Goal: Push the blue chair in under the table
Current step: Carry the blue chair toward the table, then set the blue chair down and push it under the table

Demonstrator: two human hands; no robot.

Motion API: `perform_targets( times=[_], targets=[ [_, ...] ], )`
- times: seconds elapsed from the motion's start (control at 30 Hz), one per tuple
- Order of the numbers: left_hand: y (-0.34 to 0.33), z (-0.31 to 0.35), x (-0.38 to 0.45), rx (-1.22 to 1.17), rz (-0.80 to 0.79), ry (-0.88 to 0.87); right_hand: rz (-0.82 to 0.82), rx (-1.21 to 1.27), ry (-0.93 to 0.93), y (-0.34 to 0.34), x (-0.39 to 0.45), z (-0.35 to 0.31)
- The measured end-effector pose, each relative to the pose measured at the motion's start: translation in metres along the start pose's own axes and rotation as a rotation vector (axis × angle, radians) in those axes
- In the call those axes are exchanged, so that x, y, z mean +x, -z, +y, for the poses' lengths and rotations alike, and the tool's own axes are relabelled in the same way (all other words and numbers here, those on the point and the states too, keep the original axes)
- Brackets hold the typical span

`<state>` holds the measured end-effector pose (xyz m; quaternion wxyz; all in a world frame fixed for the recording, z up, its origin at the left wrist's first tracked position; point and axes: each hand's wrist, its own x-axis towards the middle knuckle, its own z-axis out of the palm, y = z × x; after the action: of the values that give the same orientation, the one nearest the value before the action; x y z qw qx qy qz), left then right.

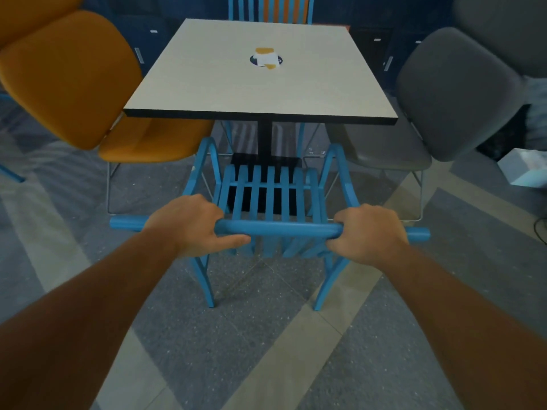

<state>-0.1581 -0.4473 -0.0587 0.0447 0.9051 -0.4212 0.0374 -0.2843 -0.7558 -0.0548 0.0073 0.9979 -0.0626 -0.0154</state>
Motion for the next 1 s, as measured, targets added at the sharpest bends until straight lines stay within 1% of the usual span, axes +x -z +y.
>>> perform_targets(
  times=[0.1, 0.17, 0.2, 0.23, 0.27, 0.3, 0.33, 0.37, 0.4, 0.43, 0.5, 0.53, 0.57, 0.6, 0.63, 0.67, 0.7, 0.73, 0.8, 0.83, 0.9, 0.93, 0.97, 1.0],
  targets=[
    [-0.003, -0.001, -0.004, 0.001, 0.04, 0.01, 0.024, 0.123, 0.047, 0.003, -0.007, 0.004],
    [-0.004, 0.002, -0.007, 0.04, 0.079, 0.056, 0.048, 0.209, 0.087, 0.006, -0.012, 0.007],
    [-0.002, 0.006, -0.008, 0.062, 0.092, 0.096, 0.084, 0.258, 0.078, 0.006, -0.015, 0.007],
    [-0.002, 0.008, -0.01, 0.07, 0.1, 0.136, 0.139, 0.302, 0.025, 0.006, -0.018, 0.008],
    [-0.002, 0.012, -0.011, 0.065, 0.108, 0.186, 0.199, 0.316, -0.074, 0.005, -0.021, 0.009],
    [-0.006, 0.016, -0.013, 0.061, 0.149, 0.243, 0.248, 0.292, -0.206, 0.002, -0.023, 0.013],
    [-0.009, 0.02, -0.015, 0.078, 0.235, 0.333, 0.272, 0.26, -0.358, -0.002, -0.026, 0.016],
    [-0.013, 0.026, -0.018, 0.062, 0.342, 0.456, 0.28, 0.274, -0.514, -0.006, -0.027, 0.02],
    [-0.015, 0.032, -0.02, -0.007, 0.431, 0.63, 0.299, 0.363, -0.665, -0.008, -0.028, 0.022],
    [-0.016, 0.038, -0.02, -0.127, 0.502, 0.828, 0.344, 0.501, -0.797, -0.009, -0.028, 0.023],
    [-0.009, 0.047, -0.013, -0.393, 0.631, 1.189, 0.47, 0.751, -0.982, -0.009, -0.026, 0.02],
    [-0.005, 0.047, -0.009, -0.49, 0.659, 1.357, 0.515, 0.852, -1.061, -0.009, -0.024, 0.018],
    [0.002, 0.045, -0.004, -0.615, 0.646, 1.531, 0.551, 0.96, -1.122, -0.009, -0.023, 0.016],
    [0.007, 0.041, -0.001, -0.773, 0.63, 1.699, 0.58, 1.079, -1.161, -0.009, -0.022, 0.014],
    [0.011, 0.038, 0.001, -0.991, 0.624, 1.823, 0.595, 1.185, -1.189, -0.009, -0.021, 0.012],
    [0.011, 0.036, 0.001, -1.23, 0.632, 1.843, 0.6, 1.26, -1.206, -0.009, -0.02, 0.011],
    [0.011, 0.035, -0.001, -1.446, 0.648, 1.803, 0.603, 1.293, -1.217, -0.009, -0.018, 0.01],
    [0.012, 0.034, -0.003, -1.558, 0.639, 1.774, 0.613, 1.304, -1.228, -0.008, -0.018, 0.009],
    [0.012, 0.029, -0.005, -1.62, 0.609, 1.769, 0.649, 1.335, -1.256, -0.007, -0.017, 0.008],
    [0.013, 0.027, -0.003, -1.63, 0.614, 1.792, 0.652, 1.347, -1.277, -0.006, -0.016, 0.007],
    [0.013, 0.029, -0.001, -1.641, 0.658, 1.819, 0.594, 1.403, -1.357, 0.002, -0.017, -0.004],
    [0.012, 0.033, -0.001, -1.624, 0.677, 1.811, 0.575, 1.473, -1.417, 0.005, -0.015, -0.009],
    [0.013, 0.038, -0.001, -1.635, 0.692, 1.793, 0.556, 1.64, -1.487, 0.01, -0.011, -0.016],
    [0.009, 0.039, 0.0, -1.64, 0.72, 1.773, 0.54, 1.859, -1.52, 0.013, -0.007, -0.022]
  ],
)
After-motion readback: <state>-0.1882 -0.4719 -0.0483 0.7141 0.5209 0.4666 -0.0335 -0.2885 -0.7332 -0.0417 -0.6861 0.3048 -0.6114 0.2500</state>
